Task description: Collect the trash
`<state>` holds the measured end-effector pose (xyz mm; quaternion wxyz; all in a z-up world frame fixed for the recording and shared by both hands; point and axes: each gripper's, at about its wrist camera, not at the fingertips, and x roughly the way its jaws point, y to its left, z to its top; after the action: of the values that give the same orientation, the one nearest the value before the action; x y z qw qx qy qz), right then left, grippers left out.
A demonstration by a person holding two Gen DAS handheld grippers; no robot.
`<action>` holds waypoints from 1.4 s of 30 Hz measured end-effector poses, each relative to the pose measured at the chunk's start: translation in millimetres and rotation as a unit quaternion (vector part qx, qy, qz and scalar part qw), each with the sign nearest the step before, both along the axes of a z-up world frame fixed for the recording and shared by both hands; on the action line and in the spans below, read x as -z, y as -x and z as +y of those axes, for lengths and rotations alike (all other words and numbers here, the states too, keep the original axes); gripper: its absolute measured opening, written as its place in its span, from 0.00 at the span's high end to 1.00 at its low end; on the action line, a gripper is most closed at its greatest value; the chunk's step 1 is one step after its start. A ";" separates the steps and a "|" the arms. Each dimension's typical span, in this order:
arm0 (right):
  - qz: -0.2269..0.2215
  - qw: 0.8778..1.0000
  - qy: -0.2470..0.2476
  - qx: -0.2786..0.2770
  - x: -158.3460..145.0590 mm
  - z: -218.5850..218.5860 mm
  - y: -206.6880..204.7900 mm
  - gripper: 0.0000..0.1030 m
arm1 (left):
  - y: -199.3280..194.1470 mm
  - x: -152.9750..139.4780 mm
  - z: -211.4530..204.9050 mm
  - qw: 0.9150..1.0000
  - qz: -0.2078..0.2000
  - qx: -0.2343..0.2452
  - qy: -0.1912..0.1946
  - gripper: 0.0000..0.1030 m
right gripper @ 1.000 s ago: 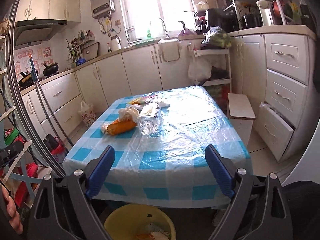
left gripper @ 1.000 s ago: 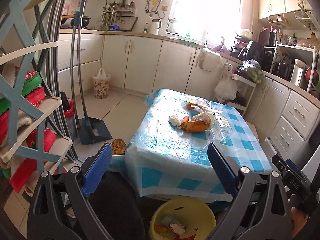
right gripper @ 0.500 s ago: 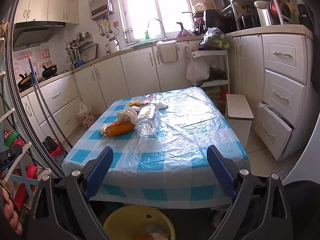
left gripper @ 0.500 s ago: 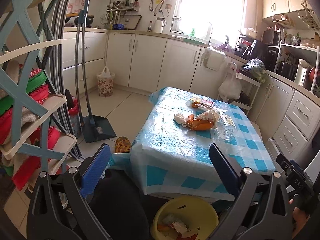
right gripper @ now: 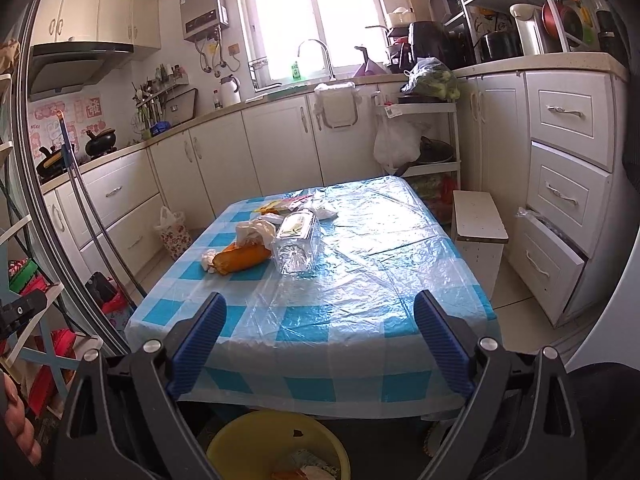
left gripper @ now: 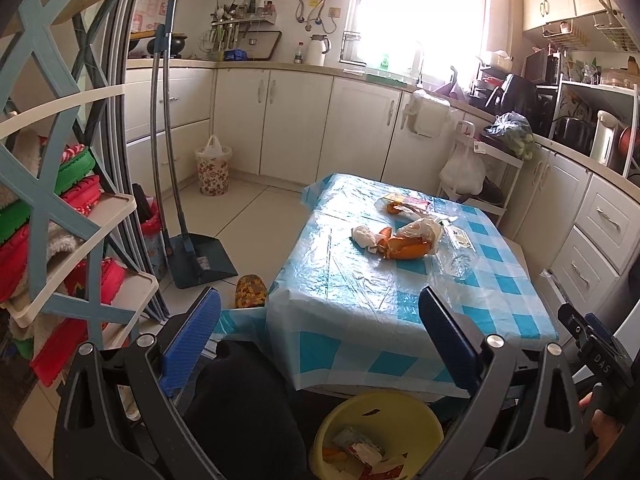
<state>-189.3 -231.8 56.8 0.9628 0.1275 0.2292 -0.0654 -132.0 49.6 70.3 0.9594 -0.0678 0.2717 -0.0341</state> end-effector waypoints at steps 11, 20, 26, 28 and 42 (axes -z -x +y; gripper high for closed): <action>-0.001 1.000 0.002 -0.002 -0.9 0.8 0.7 0.12 | 1.7 -3.2 0.3 1.000 -0.014 0.003 -0.001 0.07; -0.002 1.000 0.003 -0.002 -1.2 -0.1 0.1 0.12 | -2.1 0.0 1.2 1.000 0.008 0.009 0.002 0.07; -0.002 1.000 0.003 -0.002 -1.3 0.2 0.3 0.12 | -3.4 0.9 1.9 1.000 0.017 0.005 -0.003 0.07; -0.002 1.000 0.003 -0.002 -1.2 0.3 0.4 0.12 | -3.7 1.6 2.9 1.000 0.020 0.003 0.000 0.07; -0.003 1.000 0.003 -0.002 -1.4 0.5 0.4 0.12 | -5.5 3.9 5.7 1.000 0.030 0.000 0.000 0.07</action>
<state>-189.7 -231.3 58.2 0.9639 0.1244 0.2267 -0.0637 -126.6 55.3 66.4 0.9508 -0.0691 0.3003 -0.0326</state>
